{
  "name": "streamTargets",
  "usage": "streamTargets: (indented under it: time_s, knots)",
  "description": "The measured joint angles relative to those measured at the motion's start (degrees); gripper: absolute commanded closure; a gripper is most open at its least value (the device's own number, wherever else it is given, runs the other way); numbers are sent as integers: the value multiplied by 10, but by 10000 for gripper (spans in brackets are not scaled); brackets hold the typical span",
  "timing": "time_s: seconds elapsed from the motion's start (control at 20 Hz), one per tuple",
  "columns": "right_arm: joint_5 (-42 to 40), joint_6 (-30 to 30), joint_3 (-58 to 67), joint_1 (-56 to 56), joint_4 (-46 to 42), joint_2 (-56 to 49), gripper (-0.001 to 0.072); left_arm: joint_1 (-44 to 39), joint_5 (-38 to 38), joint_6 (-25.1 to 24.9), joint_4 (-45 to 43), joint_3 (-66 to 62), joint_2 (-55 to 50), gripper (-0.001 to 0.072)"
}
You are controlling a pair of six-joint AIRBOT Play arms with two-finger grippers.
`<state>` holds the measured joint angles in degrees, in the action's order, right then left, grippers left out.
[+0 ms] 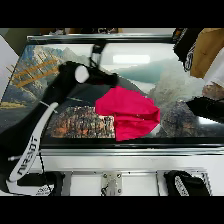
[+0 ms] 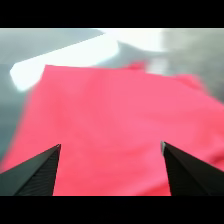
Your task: Fold the clothes and pants, and hang the long-sleeved shirts on hangers.
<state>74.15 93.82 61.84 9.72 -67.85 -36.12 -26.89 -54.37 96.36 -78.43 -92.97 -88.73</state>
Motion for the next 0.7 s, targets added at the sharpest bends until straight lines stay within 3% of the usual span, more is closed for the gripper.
streamTargets:
  time_s: [0.25, 0.55, 0.6, 0.65, 0.7]
  knots:
    - [0, 0, 0, 0, 0, -2, 689, 135, -46, 22, 66, 75, -50, -12]
    - [7, 0, -1, 0, 0, -21, 677, 164, -40, -23, 214, 169, -99, -12]
    - [10, 0, -3, 0, 0, -26, 479, 157, -33, -29, 233, 176, -105, -11]
    - [14, 0, -7, 0, 0, -30, 179, 149, -26, -35, 248, 181, -111, 79]
    - [16, 0, -14, 0, 0, -33, 61, 141, -19, -39, 258, 184, -116, 273]
